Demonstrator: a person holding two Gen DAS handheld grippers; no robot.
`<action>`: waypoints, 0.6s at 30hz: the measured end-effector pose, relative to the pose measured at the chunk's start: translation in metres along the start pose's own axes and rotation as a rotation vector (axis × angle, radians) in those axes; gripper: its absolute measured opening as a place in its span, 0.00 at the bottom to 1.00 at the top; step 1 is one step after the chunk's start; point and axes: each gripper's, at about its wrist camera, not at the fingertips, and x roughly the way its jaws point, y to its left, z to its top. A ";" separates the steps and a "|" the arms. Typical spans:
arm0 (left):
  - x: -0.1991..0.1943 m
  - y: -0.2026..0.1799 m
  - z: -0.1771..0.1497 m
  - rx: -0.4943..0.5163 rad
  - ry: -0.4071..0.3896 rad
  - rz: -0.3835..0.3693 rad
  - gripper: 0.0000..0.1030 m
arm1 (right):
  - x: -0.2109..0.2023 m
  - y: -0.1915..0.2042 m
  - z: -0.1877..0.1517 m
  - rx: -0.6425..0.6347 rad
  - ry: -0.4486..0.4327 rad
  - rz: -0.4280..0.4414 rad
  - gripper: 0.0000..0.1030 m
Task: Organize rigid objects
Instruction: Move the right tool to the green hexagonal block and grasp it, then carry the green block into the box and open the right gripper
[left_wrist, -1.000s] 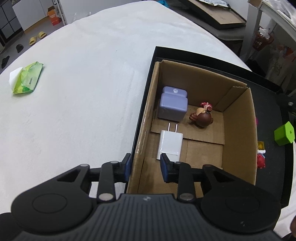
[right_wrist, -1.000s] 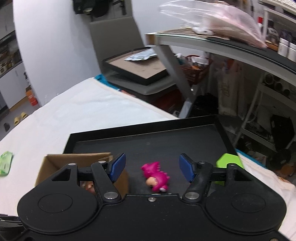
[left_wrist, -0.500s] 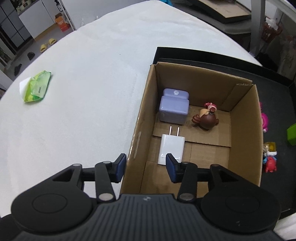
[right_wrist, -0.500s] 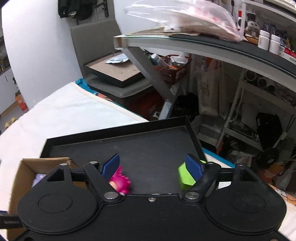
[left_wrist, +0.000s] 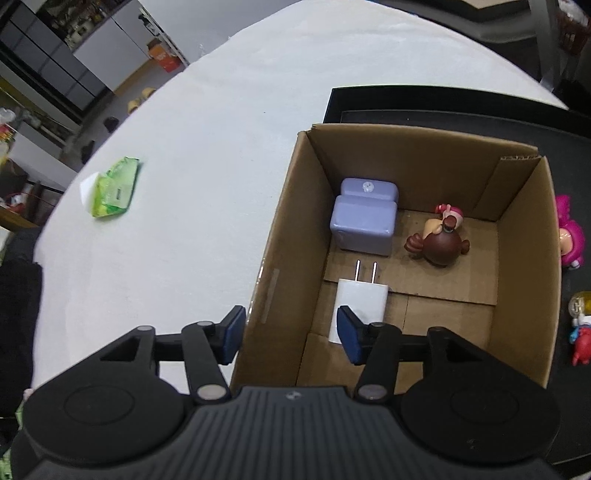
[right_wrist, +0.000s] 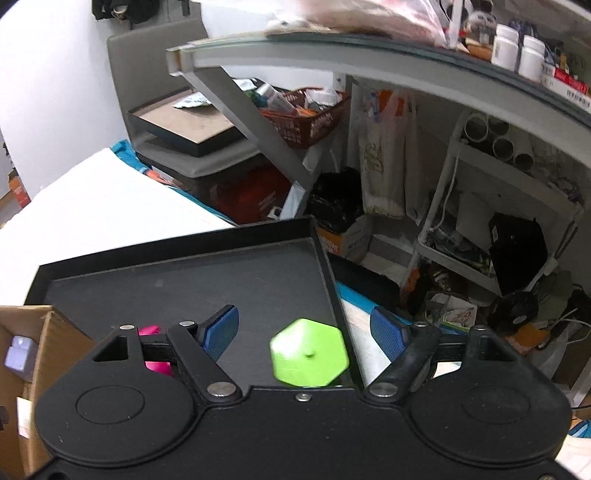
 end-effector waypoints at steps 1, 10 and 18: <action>0.000 -0.004 0.000 0.007 0.002 0.016 0.54 | 0.003 -0.002 0.000 0.001 0.007 -0.002 0.75; 0.003 -0.016 0.003 0.025 0.013 0.081 0.57 | 0.031 -0.003 -0.011 -0.054 0.069 0.033 0.75; 0.001 -0.017 0.004 0.030 0.009 0.071 0.57 | 0.038 -0.003 -0.018 -0.083 0.103 0.003 0.50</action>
